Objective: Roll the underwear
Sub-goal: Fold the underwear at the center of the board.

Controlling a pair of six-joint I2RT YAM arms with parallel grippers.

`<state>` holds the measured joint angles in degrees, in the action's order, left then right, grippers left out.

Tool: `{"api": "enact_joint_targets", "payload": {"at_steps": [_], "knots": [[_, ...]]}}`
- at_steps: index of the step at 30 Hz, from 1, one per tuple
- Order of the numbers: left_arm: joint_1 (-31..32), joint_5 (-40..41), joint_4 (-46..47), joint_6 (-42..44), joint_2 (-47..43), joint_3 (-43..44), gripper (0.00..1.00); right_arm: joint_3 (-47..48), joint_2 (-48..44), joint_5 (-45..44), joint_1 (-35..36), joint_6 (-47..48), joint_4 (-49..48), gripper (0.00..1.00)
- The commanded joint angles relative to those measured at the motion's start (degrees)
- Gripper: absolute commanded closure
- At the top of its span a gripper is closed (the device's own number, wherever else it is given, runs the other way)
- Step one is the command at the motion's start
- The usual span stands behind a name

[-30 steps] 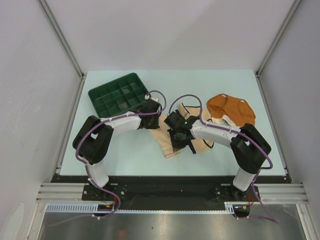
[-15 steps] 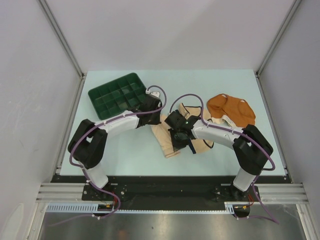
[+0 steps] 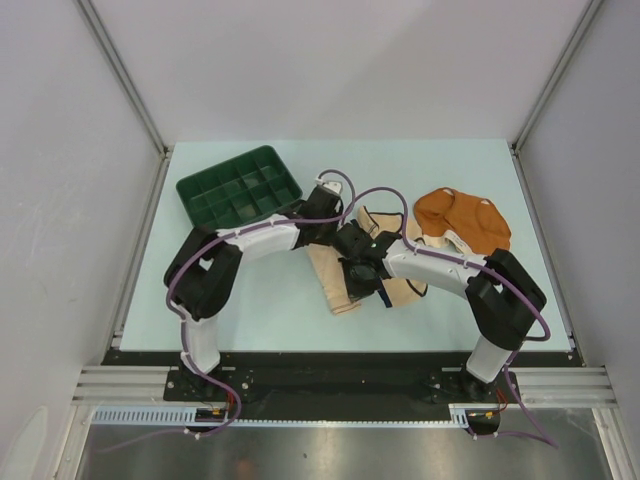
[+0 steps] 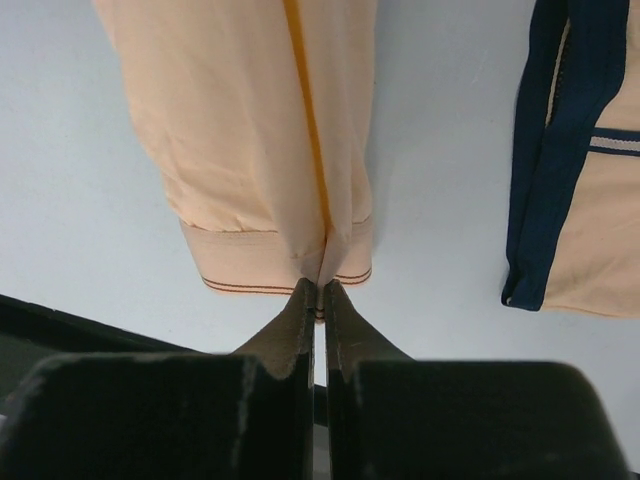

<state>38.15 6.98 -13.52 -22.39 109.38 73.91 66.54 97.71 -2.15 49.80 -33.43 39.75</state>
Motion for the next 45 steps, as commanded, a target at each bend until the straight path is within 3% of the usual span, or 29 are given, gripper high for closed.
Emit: {"api": "enact_joint_targets", "payload": {"at_steps": [1, 9, 14, 17, 25, 30, 32, 36, 37, 39, 40, 45], "knots": [[0.43, 0.93, 2.79, 2.97, 2.23, 3.26, 1.00, -0.71, 0.20, -1.62, 0.12, -0.76, 1.48, 1.00], [1.13, -0.04, 5.16, 5.08, 4.61, 1.95, 1.00, -2.21, 0.73, -1.54, -0.67, -0.32, 0.16, 0.97], [2.01, -0.48, 7.80, 5.69, 3.38, -0.78, 1.00, -2.21, -0.76, -1.98, -1.20, 0.56, 0.16, 0.69], [2.28, -0.39, 8.33, 5.78, 2.94, -1.22, 1.00, -2.21, -0.59, -1.98, -1.72, 1.08, -0.02, 0.61], [2.54, -0.22, 8.68, 6.40, 2.50, -1.84, 1.00, -2.91, 1.69, 0.57, -2.43, 2.93, -3.18, 0.59], [2.54, -0.21, 8.86, 6.57, 2.33, -1.58, 1.00, -3.96, 3.10, 3.63, -3.39, 3.11, -5.12, 0.66], [2.54, -0.13, 9.04, 6.57, 2.33, -1.14, 0.99, -4.14, 3.45, 4.17, -3.57, 3.02, -5.21, 0.73], [2.46, 1.27, 7.38, 6.40, 2.85, 2.54, 0.85, -4.93, 3.54, 5.49, -3.66, 2.41, -5.29, 0.92], [2.28, 1.80, 6.58, 6.22, 3.29, 3.77, 0.70, -5.19, 3.45, 5.75, -3.57, 2.14, -5.38, 0.98], [1.58, 3.20, 3.78, 5.52, 3.29, 7.54, 0.51, -5.37, 3.36, 6.46, -3.31, 1.53, -5.38, 1.00], [1.23, 3.47, 3.07, 5.17, 2.51, 8.44, 0.31, -5.46, 3.28, 6.63, -3.31, 1.26, -5.38, 1.00], [-2.11, 5.67, -0.45, 4.20, -3.20, 10.91, 0.06, -5.90, 2.22, 7.86, -2.96, -0.31, -5.38, 1.00]]}}
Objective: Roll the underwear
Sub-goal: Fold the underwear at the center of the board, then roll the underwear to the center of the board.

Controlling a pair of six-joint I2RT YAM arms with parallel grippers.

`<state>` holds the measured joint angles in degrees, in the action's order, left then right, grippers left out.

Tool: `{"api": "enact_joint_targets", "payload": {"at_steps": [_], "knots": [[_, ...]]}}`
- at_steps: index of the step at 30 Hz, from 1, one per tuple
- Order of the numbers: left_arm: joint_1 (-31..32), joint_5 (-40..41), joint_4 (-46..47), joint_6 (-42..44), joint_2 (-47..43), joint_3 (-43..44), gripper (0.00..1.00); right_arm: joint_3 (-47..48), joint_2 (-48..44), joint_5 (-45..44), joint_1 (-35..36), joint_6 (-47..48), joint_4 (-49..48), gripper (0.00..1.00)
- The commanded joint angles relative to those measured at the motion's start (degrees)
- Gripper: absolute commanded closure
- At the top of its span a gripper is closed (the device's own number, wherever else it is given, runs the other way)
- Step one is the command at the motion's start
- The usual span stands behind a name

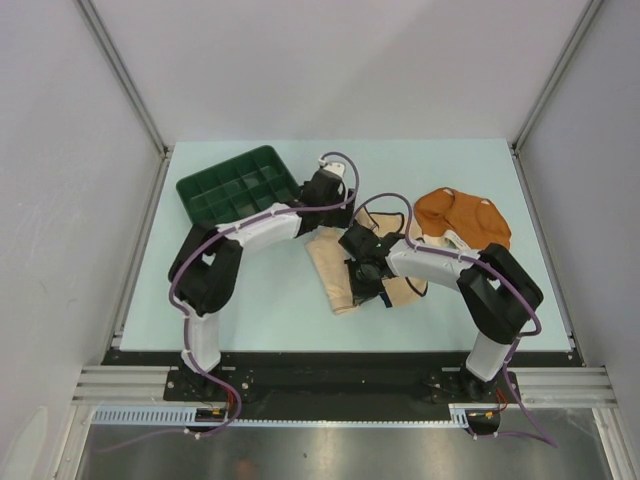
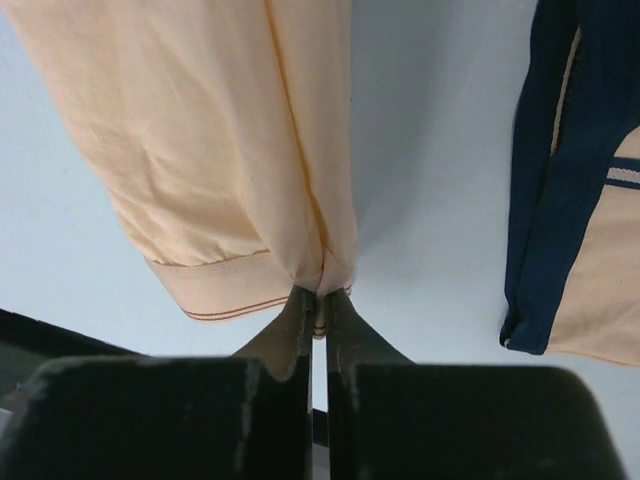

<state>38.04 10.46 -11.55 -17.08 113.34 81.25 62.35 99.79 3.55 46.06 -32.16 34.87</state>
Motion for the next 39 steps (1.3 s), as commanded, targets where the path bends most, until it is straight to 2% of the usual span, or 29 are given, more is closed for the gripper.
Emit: {"api": "enact_joint_targets", "payload": {"at_steps": [1, 5, 13, 18, 23, 32, 39], "knots": [[-2.44, 2.81, -3.12, -1.46, -8.39, 3.39, 0.00, -1.70, -0.03, 2.60, 0.78, -1.85, -0.59, 1.00], [-4.03, 5.27, -5.32, -2.77, -16.10, -1.52, 0.00, -1.70, -0.30, 4.61, 1.22, -3.25, -1.82, 1.00], [-4.38, 4.48, -2.51, -12.17, -31.06, -27.44, 0.01, -1.70, 0.06, 6.29, 3.24, -6.77, -5.42, 1.00], [-4.29, -5.52, 7.15, -21.58, -41.96, -44.56, 0.06, -1.70, 0.32, 6.29, 4.65, -9.93, -7.71, 1.00], [-3.76, -12.38, 13.90, -29.05, -50.23, -55.03, 0.10, -1.79, 0.49, 7.17, 5.09, -12.57, -10.35, 1.00], [-3.33, -18.45, 23.49, -36.70, -50.32, -63.85, 0.19, -1.70, 1.81, 8.84, 5.18, -15.47, -14.57, 1.00], [-2.71, -18.37, 24.38, -39.17, -49.44, -66.40, 0.30, -1.70, 2.52, 8.93, 5.00, -16.09, -15.36, 1.00]]}}
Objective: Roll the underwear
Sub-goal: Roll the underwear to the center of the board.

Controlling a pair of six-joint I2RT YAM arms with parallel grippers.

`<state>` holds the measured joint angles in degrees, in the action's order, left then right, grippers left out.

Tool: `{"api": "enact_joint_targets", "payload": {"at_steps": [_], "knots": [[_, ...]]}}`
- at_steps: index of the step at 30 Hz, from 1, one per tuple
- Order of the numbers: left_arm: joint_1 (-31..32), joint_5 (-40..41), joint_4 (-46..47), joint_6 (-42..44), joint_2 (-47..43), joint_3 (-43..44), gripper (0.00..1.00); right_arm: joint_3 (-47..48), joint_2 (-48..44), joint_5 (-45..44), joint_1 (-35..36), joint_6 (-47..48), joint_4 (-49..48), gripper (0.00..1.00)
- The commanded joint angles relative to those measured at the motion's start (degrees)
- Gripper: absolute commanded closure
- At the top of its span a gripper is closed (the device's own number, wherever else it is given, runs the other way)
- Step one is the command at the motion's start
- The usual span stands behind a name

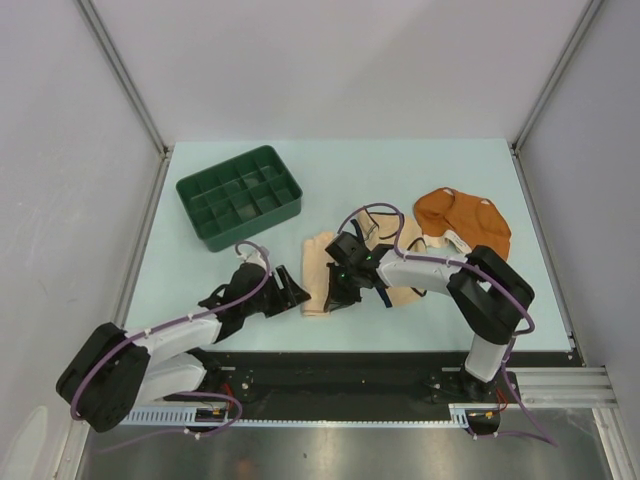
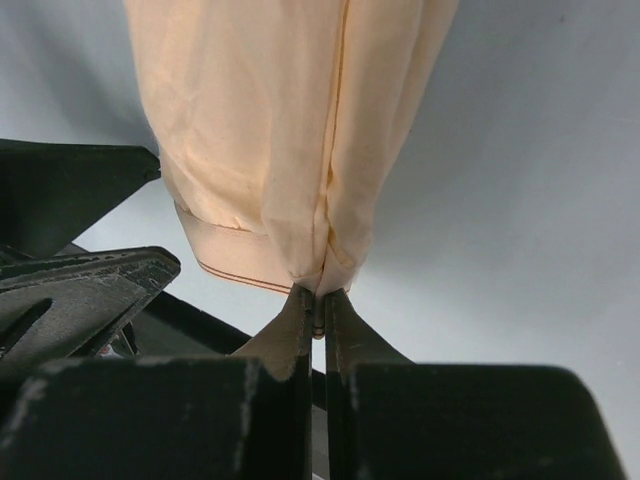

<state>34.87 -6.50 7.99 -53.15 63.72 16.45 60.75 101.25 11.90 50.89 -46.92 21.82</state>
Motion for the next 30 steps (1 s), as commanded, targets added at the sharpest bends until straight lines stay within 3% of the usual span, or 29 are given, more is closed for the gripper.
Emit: {"api": "enact_joint_targets", "payload": {"at_steps": [1, 6, 13, 16, 17, 23, 27, 30], "knots": [[0.63, -1.41, 5.19, -3.63, 0.43, -1.85, 0.31, -0.11, 1.05, 0.58, 0.08, -1.42, -2.31, 1.00], [1.34, -1.41, 6.16, -4.60, 3.07, -2.47, 0.43, -0.11, 0.79, 0.49, -0.09, -1.51, -2.31, 1.00], [3.18, -1.06, 10.46, -6.00, 6.23, -2.82, 0.49, -0.11, 0.88, 0.84, -0.36, -1.34, -2.31, 1.00], [3.27, -0.62, 11.34, -5.22, 7.64, -2.21, 0.61, -0.11, 0.61, 0.23, -0.27, -1.16, -1.87, 1.00], [3.27, -0.70, 11.61, -5.04, 8.08, -1.69, 0.72, -0.11, 0.44, 0.14, -0.36, -1.16, -1.79, 1.00], [3.36, -1.94, 12.05, -3.55, 10.54, 1.04, 1.00, -0.11, 0.35, 0.14, -0.62, -0.02, -1.26, 1.00], [3.27, -2.20, 7.24, -1.79, 10.02, 3.23, 0.99, -0.11, -1.14, -0.30, -1.23, 2.44, -0.47, 0.99], [2.92, -3.16, 3.54, -0.47, 10.02, 5.17, 0.99, -0.11, -4.03, -0.82, -2.11, 7.00, 0.50, 0.82]]}}
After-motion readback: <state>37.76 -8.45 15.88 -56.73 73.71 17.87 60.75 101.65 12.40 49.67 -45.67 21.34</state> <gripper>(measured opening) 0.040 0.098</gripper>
